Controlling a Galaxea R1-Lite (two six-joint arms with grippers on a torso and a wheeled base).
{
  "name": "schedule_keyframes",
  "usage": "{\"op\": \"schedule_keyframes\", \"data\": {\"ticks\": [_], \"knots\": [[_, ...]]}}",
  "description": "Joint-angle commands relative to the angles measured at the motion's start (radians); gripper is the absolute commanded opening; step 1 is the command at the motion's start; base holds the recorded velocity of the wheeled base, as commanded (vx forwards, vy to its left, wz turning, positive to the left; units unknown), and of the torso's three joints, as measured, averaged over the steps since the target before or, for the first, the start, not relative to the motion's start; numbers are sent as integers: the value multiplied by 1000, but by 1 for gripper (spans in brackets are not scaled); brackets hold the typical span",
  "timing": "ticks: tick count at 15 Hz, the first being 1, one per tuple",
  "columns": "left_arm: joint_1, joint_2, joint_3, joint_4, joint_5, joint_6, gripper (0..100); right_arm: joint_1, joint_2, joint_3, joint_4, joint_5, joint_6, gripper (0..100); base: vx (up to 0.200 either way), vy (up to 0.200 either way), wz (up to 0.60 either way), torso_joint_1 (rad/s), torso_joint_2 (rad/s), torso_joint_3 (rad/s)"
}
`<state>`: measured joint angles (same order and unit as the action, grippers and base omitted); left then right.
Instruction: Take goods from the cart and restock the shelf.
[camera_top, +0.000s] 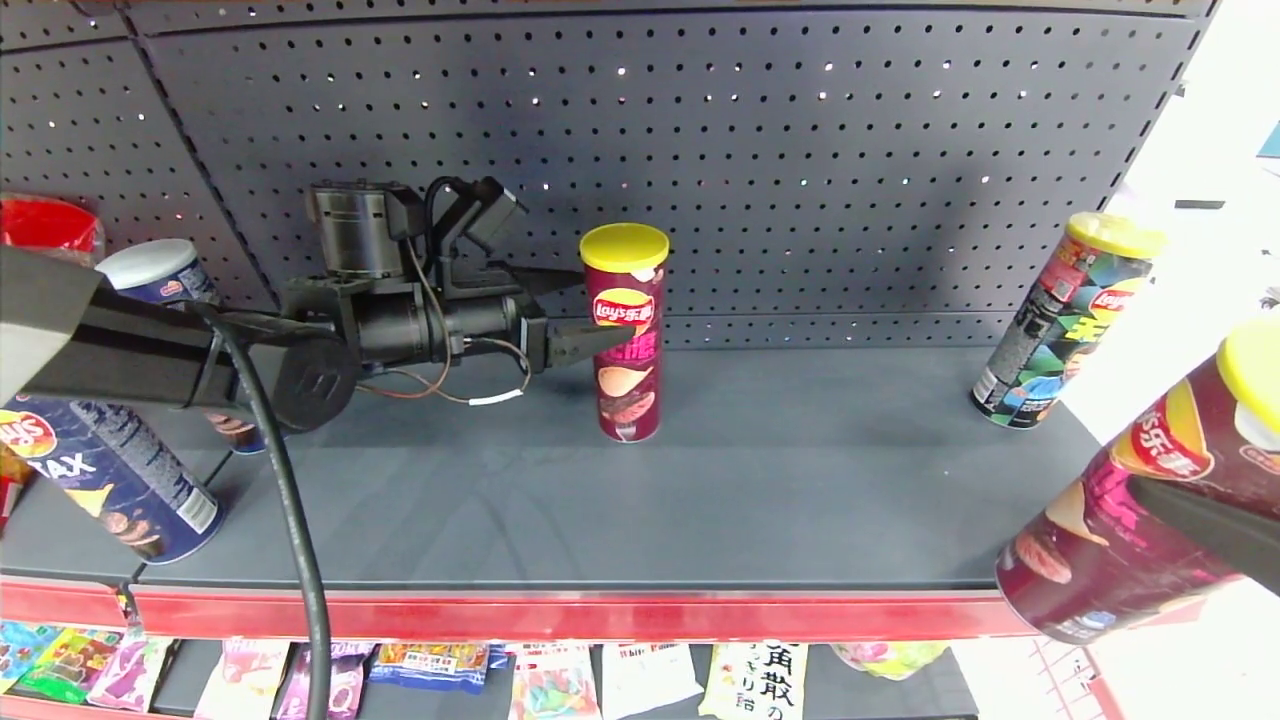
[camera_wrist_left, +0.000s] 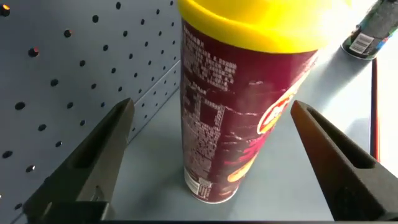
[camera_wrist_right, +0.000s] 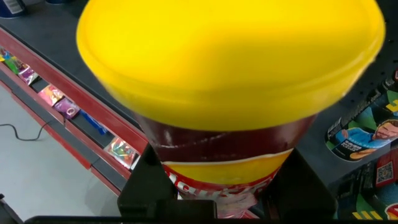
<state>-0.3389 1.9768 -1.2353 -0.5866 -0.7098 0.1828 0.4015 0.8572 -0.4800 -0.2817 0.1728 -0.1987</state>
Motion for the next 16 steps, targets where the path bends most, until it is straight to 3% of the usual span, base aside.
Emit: {"op": "schedule_keyframes", "data": {"ticks": [1, 16], "knots": [[0, 25, -41, 1, 0, 0, 100, 0, -1, -2, -1, 1, -1, 0, 0, 0, 0, 0, 0, 0], [-45, 45, -73, 1, 10, -3, 100, 0, -6, -6, -1, -2, -2, 0, 0, 0, 0, 0, 0, 0]]}}
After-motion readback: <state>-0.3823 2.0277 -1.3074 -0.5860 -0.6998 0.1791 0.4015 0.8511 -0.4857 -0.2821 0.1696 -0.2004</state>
